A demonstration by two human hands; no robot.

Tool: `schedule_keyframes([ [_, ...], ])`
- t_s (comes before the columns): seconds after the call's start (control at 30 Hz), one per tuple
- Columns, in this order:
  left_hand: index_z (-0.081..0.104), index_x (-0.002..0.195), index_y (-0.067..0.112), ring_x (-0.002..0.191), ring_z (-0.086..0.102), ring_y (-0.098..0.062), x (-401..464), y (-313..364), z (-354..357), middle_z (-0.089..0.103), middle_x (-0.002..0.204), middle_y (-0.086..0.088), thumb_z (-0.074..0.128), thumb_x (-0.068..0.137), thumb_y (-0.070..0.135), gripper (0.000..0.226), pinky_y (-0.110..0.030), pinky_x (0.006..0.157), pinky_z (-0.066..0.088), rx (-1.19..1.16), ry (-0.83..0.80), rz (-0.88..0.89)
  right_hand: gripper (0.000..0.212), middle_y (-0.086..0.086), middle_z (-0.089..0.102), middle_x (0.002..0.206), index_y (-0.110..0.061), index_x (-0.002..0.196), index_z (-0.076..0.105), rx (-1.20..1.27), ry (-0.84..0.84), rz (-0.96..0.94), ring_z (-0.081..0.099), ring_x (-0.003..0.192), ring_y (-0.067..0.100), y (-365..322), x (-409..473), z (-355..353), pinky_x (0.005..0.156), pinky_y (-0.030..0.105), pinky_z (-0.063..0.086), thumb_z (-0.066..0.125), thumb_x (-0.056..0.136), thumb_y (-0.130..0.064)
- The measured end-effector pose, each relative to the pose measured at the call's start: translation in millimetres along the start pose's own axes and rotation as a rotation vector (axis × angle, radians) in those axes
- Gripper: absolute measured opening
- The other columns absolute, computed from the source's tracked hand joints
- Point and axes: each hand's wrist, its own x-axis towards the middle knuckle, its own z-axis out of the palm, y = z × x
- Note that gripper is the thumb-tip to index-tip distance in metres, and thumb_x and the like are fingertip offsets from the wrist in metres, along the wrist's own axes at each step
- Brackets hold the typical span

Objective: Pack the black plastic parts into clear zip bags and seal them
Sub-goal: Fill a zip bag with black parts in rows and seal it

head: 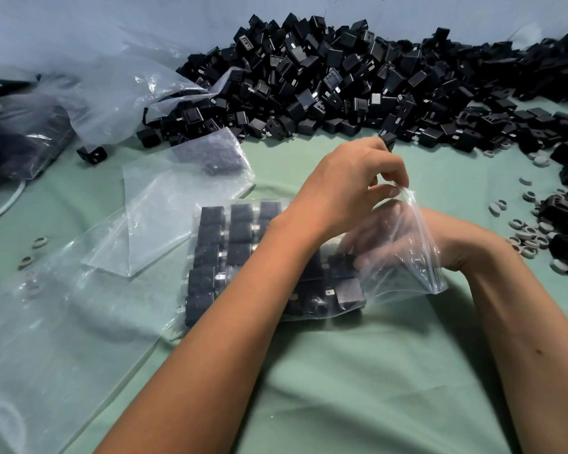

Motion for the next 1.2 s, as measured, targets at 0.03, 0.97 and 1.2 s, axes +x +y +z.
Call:
schedule_keyframes([
  [0.03, 0.079, 0.098, 0.019, 0.080, 0.063, -0.015, 0, 0, 0, 0.065, 0.098, 0.003, 0.076, 0.089, 0.012, 0.011, -0.038, 0.077, 0.054, -0.003, 0.001, -0.003, 0.034, -0.007, 0.079, 0.090, -0.004, 0.124, 0.069, 0.119, 0.028, 0.011, 0.075, 0.083, 0.006, -3, 1, -2, 0.073, 0.016, 0.057, 0.065, 0.093, 0.009],
  [0.97, 0.008, 0.163, 0.033, 0.158, -0.008, -0.021, -129, -39, -48, -0.003, 0.172, 0.005, 0.012, 0.102, 0.063, 0.068, -0.054, 0.127, 0.002, 0.503, -0.261, -0.690, 0.008, 0.003, 0.074, 0.078, -0.004, 0.092, 0.079, 0.221, 0.184, -0.117, 0.067, 0.068, 0.017, -37, 5, 21, 0.064, 0.029, 0.057, 0.075, 0.090, -0.011],
  [1.2, -0.003, 0.163, 0.032, 0.156, -0.019, -0.016, -121, -31, -46, -0.014, 0.169, 0.013, 0.003, 0.097, 0.065, 0.074, -0.051, 0.127, -0.008, 0.513, -0.293, -0.589, 0.020, 0.017, 0.076, 0.094, 0.001, 0.107, 0.076, 0.100, 0.300, -0.106, 0.074, 0.088, 0.037, -45, 6, 20, 0.080, 0.055, 0.061, 0.064, 0.099, -0.012],
])
